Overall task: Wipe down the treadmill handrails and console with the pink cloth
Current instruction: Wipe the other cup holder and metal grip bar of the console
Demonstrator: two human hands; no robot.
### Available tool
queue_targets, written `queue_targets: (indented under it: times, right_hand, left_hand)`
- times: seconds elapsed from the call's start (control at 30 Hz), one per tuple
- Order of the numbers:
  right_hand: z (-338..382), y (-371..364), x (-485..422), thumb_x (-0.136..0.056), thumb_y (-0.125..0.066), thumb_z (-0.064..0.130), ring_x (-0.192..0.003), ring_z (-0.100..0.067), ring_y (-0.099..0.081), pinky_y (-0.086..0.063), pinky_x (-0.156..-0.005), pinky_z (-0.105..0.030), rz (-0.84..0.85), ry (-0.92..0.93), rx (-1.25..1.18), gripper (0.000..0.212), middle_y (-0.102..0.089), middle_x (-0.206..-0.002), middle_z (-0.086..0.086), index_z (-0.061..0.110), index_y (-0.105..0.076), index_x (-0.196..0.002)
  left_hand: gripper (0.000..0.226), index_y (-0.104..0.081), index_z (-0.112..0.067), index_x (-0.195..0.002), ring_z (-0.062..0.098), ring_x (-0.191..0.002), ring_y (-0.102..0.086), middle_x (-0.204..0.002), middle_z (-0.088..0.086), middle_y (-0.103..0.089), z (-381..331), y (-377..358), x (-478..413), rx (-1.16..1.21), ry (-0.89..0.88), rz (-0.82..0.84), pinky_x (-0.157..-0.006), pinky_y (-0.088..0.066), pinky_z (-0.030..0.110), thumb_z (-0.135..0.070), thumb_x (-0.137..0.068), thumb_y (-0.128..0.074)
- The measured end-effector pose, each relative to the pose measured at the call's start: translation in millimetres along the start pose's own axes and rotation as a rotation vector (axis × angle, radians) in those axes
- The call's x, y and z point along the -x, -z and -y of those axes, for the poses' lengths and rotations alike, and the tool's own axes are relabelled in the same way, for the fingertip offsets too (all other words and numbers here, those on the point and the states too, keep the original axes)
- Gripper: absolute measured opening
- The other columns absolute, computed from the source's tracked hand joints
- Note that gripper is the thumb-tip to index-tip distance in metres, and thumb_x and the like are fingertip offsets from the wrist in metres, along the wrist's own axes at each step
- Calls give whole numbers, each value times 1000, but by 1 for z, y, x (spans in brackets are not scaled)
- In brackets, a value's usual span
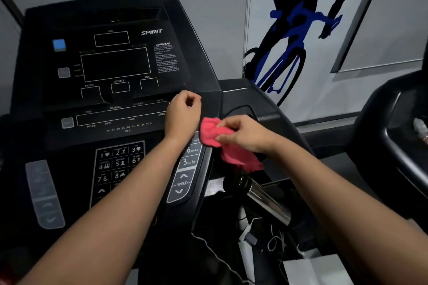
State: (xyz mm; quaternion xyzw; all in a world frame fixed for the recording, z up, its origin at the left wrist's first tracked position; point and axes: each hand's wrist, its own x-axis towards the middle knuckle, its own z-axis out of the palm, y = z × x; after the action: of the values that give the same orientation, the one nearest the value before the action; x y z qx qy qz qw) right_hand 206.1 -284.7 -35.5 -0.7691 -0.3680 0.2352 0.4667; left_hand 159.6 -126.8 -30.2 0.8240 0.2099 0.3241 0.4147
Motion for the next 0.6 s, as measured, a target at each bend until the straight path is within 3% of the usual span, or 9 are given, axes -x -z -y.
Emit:
queue_targets:
  times: [0.1,0.17,0.23,0.3,0.43,0.6]
  right_hand:
    - [3,14,10,-87,-65,7,-51,9,-53,-41,-53,-6,231,-97,227,9,-61,-68,12,13,-69,-93]
    - [3,28,14,-87,-62,5,-70,1,-60,-47,-67,-13,305,-117,422,16,-67,-77,7,11,-70,-99]
    - [-1,44,13,-84,-61,9,-84,-9,-62,-47,-77,-21,187,-129,500,21,-68,-89,4,18,-70,-101]
    - [-3,61,10,-86,-62,18,-88,-13,-61,-45,-76,-22,-51,-138,459,20,-67,-95,4,21,-69,-104]
    - [-6,81,-8,-95,-50,45,-71,-13,-53,-39,-61,-26,-405,-87,272,29,-57,-79,5,18,-59,-93]
    - [-16,77,-46,-97,-44,35,-89,-16,-52,-36,-73,-27,-582,-79,294,30,-59,-98,-1,12,-62,-105]
  left_hand:
    - [12,-64,-18,-84,18,-91,-60,-95,3,-67,-5,-5,-3,-15,-16,14,-82,-44,28,-16,-90,-54]
    - [12,-64,-19,-85,18,-93,-60,-95,3,-66,-10,-9,-5,-39,-41,24,-85,-46,30,-17,-90,-54]
    - [12,-66,-16,-88,22,-98,-57,-97,4,-64,-15,-14,-7,-83,-85,14,-90,-44,33,-17,-90,-54]
    - [13,-66,-16,-91,23,-103,-52,-100,4,-61,-19,-20,-8,-145,-112,-2,-92,-40,30,-17,-90,-54]
    - [13,-65,-18,-96,22,-109,-46,-107,0,-59,-24,-38,-8,-273,-190,10,-94,-34,30,-18,-88,-55]
    - [17,-63,-16,-102,22,-112,-44,-112,1,-56,-27,-53,-15,-391,-267,25,-94,-30,31,-19,-88,-56]
